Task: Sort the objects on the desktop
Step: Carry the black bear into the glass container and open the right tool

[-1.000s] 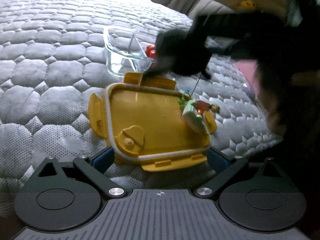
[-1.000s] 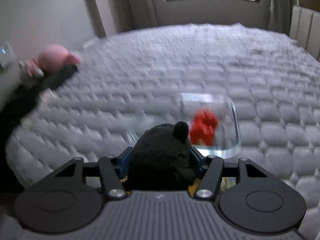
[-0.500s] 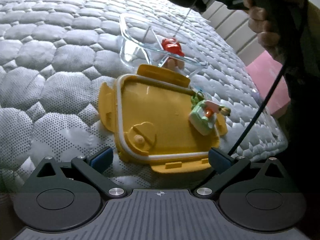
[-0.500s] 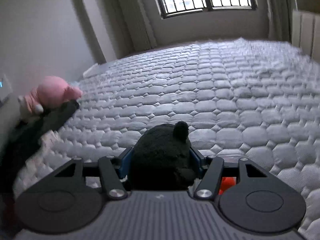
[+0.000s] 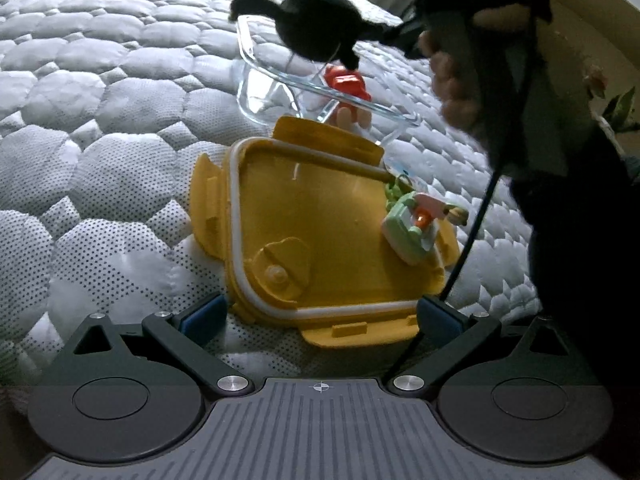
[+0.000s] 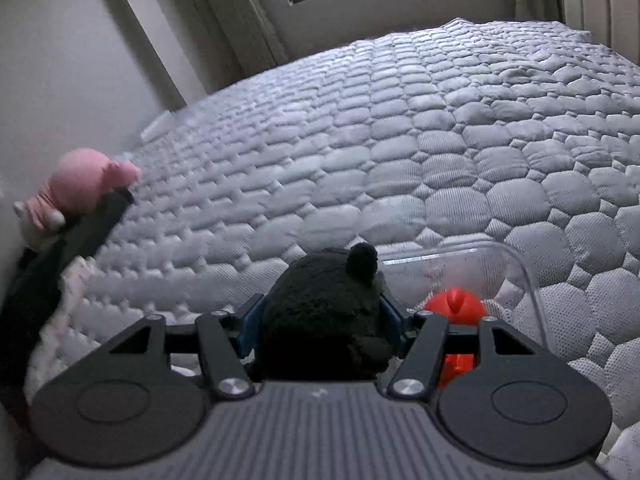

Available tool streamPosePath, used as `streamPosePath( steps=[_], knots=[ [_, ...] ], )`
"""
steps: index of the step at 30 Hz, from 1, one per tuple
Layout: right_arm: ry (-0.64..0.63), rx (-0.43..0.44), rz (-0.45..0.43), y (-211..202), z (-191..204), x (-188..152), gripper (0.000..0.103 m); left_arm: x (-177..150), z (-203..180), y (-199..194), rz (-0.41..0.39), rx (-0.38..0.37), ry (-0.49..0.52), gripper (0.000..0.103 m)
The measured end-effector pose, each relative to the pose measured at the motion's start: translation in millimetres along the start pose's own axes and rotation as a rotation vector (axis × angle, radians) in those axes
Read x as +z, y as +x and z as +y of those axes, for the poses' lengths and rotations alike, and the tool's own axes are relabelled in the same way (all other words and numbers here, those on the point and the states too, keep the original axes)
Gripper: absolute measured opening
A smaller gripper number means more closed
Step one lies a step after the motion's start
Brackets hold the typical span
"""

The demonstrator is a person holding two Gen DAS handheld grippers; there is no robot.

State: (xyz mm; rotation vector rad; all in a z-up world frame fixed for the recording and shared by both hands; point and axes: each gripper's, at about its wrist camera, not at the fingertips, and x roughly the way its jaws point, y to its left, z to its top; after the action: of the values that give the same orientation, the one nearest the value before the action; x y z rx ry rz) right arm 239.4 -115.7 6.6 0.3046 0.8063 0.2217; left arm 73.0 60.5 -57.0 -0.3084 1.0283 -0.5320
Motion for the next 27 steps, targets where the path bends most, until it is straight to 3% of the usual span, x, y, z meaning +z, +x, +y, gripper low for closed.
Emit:
streamPosePath(
  steps=[6,15,23,24,25,27],
  knots=[
    [-0.115,-0.049,0.001,9,11,-11,0.068,0,-3,3,0.0,0.018,0.013,0.103],
    [-0.144,-0.03,-0.026,-3,16,-6,0.07,0,-2,4,-0.001,0.014,0.011,0.103],
    [-0.185,-0.012,0.011,-5,23,-6,0.056,0,-4,5,-0.002,0.022,0.019,0.103],
    [-0.184,-0.014,0.017,-3,23,-6,0.049,0,-3,5,-0.002,0.021,0.018,0.103],
    [-0.182,-0.015,0.024,-2,22,-5,0.035,0,-3,5,-0.002,0.02,0.016,0.103],
    [-0.18,-0.018,0.037,1,22,-5,0.022,0,-4,5,-0.002,0.021,0.016,0.103]
  ],
)
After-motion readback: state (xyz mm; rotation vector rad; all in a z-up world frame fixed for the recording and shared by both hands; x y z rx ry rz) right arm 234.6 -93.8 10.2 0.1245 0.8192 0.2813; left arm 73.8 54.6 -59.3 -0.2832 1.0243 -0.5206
